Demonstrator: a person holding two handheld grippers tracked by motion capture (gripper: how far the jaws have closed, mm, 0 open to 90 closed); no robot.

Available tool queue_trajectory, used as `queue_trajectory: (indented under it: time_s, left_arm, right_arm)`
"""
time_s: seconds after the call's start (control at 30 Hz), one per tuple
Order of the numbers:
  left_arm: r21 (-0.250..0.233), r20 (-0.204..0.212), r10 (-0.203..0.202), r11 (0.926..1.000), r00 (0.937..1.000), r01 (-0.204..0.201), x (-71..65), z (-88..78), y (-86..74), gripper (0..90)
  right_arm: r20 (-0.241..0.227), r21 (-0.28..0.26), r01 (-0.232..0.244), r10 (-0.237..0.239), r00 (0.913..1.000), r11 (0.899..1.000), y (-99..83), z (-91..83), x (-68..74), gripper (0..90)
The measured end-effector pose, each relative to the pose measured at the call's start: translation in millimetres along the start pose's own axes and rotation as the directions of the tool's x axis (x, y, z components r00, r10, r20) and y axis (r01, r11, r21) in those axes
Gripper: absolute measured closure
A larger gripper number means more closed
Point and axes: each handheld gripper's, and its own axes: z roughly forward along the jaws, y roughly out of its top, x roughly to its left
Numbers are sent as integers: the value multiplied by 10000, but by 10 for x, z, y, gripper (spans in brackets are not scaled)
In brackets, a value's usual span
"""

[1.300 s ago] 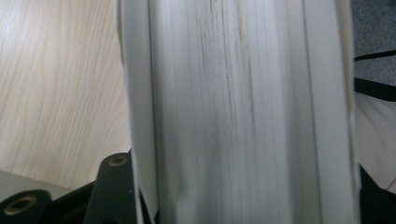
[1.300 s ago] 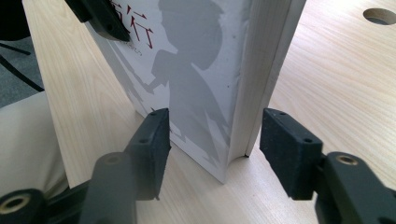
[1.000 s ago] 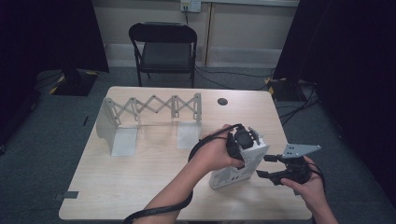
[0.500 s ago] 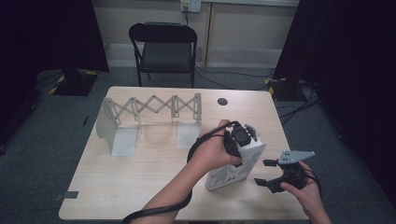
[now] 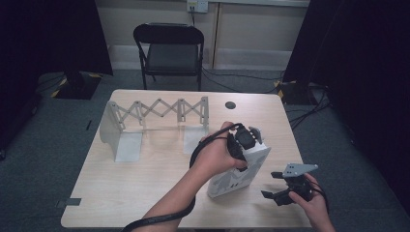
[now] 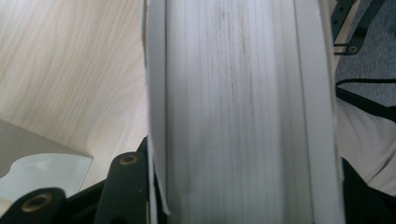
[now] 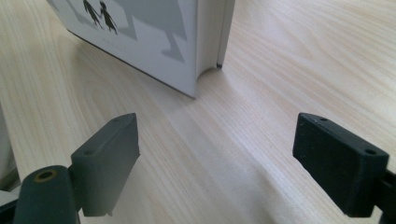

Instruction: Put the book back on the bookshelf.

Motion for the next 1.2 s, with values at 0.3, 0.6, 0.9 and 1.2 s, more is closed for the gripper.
queue_trajectory:
  time_s: [0.3,0.6,0.9,1.2]
  left_arm:
    - [-106,-207,-315,9995,9993,313,56,-28,-147,512]
    - [-513,-285,-204,9985,9994,189,71,-27,-255,504]
    - [-816,-255,-202,9965,9995,181,100,-29,-398,495]
    - [-1138,-261,91,9934,9996,-120,88,-91,-366,472]
  right_arm:
    - [339,329,283,-295,9990,9991,-101,126,13,139]
    - [453,453,659,-680,9967,9968,-128,194,38,139]
    - [554,422,646,-669,9962,9970,-174,225,9,139]
    - [546,509,663,-691,9961,9965,-213,250,-8,135]
